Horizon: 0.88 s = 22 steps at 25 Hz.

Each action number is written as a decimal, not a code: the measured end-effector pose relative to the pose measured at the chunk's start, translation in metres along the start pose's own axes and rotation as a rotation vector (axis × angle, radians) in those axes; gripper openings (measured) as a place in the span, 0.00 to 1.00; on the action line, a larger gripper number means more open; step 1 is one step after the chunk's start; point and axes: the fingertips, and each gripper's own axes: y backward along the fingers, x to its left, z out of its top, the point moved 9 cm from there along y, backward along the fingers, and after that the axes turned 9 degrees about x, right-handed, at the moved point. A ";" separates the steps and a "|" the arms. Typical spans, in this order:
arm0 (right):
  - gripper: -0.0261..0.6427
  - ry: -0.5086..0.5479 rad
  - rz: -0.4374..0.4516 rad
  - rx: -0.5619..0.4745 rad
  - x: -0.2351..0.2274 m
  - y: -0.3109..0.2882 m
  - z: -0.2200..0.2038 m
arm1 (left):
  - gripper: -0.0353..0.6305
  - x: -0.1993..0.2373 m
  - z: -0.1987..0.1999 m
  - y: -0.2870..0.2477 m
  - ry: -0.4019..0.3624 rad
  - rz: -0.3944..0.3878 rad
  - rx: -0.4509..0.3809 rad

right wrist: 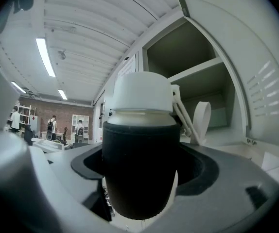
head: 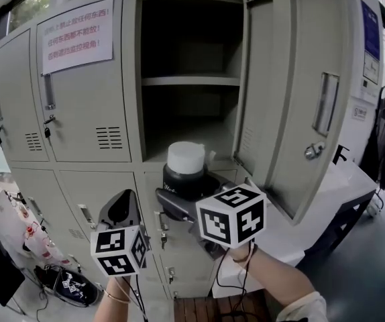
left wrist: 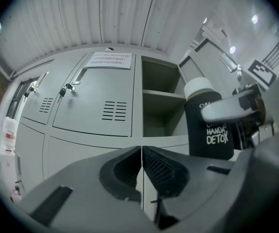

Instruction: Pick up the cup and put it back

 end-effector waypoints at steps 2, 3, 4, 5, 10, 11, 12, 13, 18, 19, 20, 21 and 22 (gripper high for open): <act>0.64 0.003 -0.006 -0.009 0.000 0.000 0.010 | 0.06 0.004 0.004 -0.001 0.001 -0.003 -0.006; 0.64 0.000 -0.006 -0.011 -0.001 0.000 0.016 | 0.06 0.005 0.007 -0.001 -0.007 -0.001 -0.010; 0.64 -0.005 -0.005 -0.014 -0.002 -0.001 0.023 | 0.06 0.007 0.010 -0.001 -0.016 0.001 -0.014; 0.64 -0.010 -0.005 -0.018 -0.003 -0.001 0.031 | 0.06 0.008 0.013 -0.001 -0.022 0.001 -0.019; 0.64 0.005 -0.029 -0.038 -0.004 -0.001 0.075 | 0.06 0.009 0.022 -0.003 -0.034 -0.014 -0.033; 0.64 0.016 -0.036 -0.036 -0.004 -0.001 0.084 | 0.06 0.009 0.023 -0.004 -0.037 -0.019 -0.032; 0.64 0.024 -0.041 -0.034 -0.003 -0.002 0.093 | 0.06 0.008 0.024 -0.005 -0.041 -0.024 -0.032; 0.64 0.028 -0.043 -0.032 -0.003 -0.002 0.101 | 0.06 0.007 0.026 -0.006 -0.044 -0.030 -0.032; 0.64 0.044 -0.063 -0.020 -0.008 -0.002 0.137 | 0.06 0.004 0.034 -0.010 -0.040 -0.073 -0.035; 0.64 0.052 -0.070 -0.017 -0.009 -0.002 0.143 | 0.06 0.004 0.036 -0.011 -0.041 -0.077 -0.036; 0.64 0.060 -0.079 -0.015 -0.010 -0.002 0.149 | 0.06 0.004 0.038 -0.011 -0.042 -0.080 -0.039; 0.64 0.067 -0.087 -0.014 -0.011 -0.002 0.155 | 0.06 0.004 0.040 -0.011 -0.041 -0.082 -0.043; 0.64 0.072 -0.094 -0.016 -0.012 -0.001 0.161 | 0.06 0.005 0.042 -0.011 -0.039 -0.083 -0.048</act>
